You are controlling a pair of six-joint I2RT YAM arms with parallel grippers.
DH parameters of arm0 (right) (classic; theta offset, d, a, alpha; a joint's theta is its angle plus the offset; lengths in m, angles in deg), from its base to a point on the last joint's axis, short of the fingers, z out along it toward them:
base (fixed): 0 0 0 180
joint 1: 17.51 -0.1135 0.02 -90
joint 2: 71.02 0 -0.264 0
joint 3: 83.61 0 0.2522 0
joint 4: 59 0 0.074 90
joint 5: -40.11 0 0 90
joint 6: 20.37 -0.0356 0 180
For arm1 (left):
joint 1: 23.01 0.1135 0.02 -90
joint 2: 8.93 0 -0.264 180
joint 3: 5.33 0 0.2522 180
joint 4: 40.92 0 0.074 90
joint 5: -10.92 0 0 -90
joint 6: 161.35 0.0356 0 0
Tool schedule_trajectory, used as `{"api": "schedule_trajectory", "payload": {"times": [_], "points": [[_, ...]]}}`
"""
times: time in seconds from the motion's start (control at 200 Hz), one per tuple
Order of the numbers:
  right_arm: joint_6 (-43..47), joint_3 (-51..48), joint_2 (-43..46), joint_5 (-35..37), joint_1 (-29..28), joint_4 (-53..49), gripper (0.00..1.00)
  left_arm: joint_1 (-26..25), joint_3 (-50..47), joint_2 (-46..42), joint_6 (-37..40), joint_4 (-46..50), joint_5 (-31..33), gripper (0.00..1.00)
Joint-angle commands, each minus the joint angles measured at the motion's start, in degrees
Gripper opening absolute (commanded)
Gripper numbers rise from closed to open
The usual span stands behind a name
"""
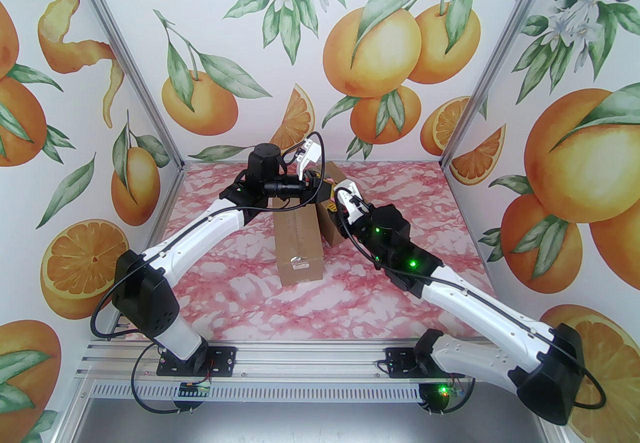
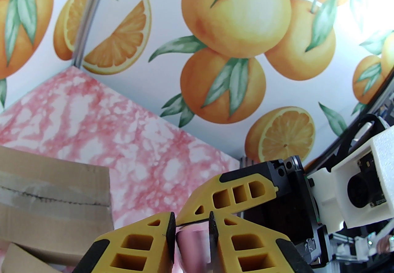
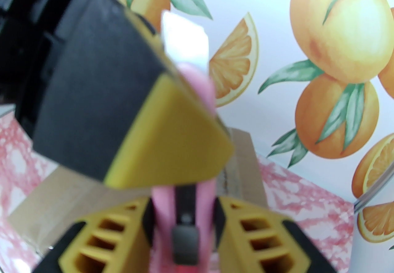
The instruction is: Unpack the express box
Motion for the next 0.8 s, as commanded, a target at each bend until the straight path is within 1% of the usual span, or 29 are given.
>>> {"api": "schedule_trajectory", "payload": {"times": [0.0, 0.37, 0.465, 0.545, 0.615, 0.665, 0.7, 0.796], "points": [[1.57, -0.24, -0.47, -0.20, -0.40, 3.70, 0.40, 0.39, 2.37, 0.19, 1.38, 1.04, -2.16, 0.21], [1.83, -0.67, -2.05, 0.02, -0.39, 5.03, 0.40, 0.65, 3.32, 0.79, 2.57, 2.32, -1.90, 0.13], [1.39, -0.59, -2.23, 0.17, -0.46, 5.04, 0.43, 0.65, 3.43, 0.71, 2.69, 2.04, -1.22, 0.11], [-0.35, -0.37, -2.00, 1.26, -0.45, 4.36, 0.51, 0.98, 3.75, 0.54, 2.69, 1.91, -0.21, 0.09], [-1.87, -0.81, -0.93, 2.14, -0.31, 4.24, 0.65, 1.37, 4.40, 0.60, 2.68, 1.91, 1.26, 0.08], [-3.32, -1.45, 0.59, 1.58, 0.23, 4.24, 0.72, 1.78, 5.19, 0.94, 2.04, 1.55, 1.79, 0.07], [-4.45, -1.93, 1.70, 0.77, 0.55, 4.03, 0.75, 2.03, 5.89, 1.38, 1.34, 0.94, 1.92, 0.07], [-7.85, -3.50, 5.26, -1.25, 1.99, 2.90, 0.80, 2.49, 8.14, 2.66, -0.60, -0.60, 2.15, 0.07]]}}
